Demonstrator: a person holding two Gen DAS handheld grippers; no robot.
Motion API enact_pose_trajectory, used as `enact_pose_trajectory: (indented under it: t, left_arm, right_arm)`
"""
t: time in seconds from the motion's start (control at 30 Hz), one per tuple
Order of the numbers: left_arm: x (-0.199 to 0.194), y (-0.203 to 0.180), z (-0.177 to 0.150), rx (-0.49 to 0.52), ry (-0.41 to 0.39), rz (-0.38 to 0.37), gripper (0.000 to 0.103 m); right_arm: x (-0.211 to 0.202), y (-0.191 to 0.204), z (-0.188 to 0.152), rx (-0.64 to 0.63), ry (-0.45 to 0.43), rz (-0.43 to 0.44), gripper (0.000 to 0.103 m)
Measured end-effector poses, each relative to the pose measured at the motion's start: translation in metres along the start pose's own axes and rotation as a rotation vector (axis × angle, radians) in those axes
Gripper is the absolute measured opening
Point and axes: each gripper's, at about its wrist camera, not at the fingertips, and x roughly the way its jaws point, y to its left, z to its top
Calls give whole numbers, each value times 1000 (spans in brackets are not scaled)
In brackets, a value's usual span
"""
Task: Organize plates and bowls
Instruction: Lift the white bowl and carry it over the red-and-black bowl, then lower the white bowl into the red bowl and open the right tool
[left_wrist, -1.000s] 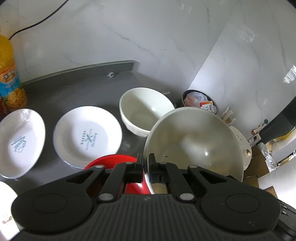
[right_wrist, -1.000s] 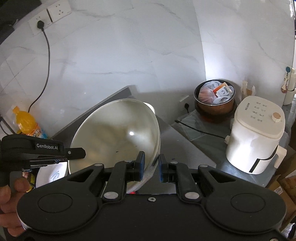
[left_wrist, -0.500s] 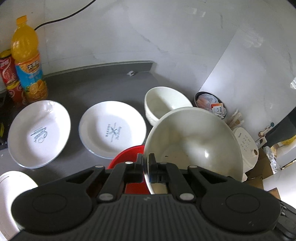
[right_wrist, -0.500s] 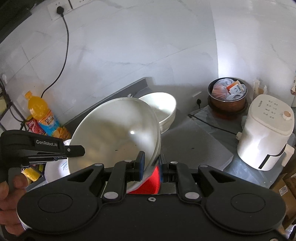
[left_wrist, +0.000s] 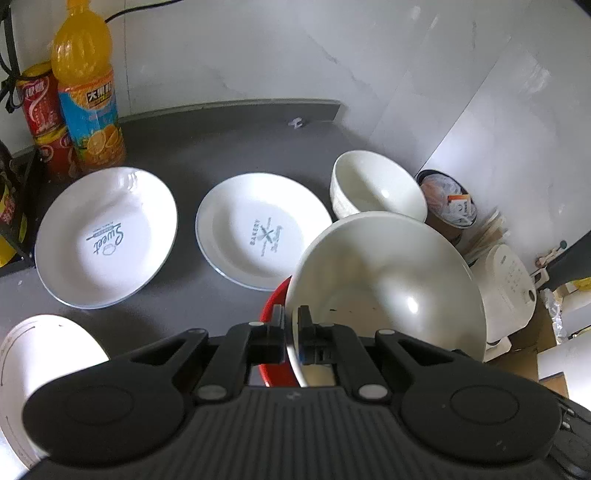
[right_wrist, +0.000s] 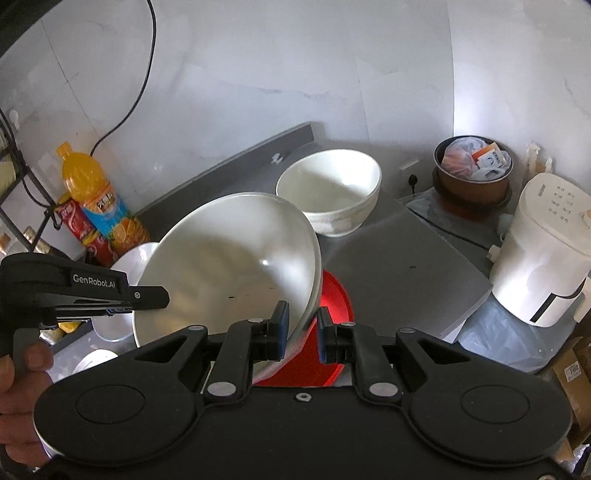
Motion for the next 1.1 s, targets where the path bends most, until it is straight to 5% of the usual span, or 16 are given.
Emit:
enact_pose_trajectory:
  t: [1.1]
  left_arm:
    - [50, 12, -13, -46, 121, 59, 4]
  right_arm:
    - [52, 2, -10, -119, 169, -20, 16]
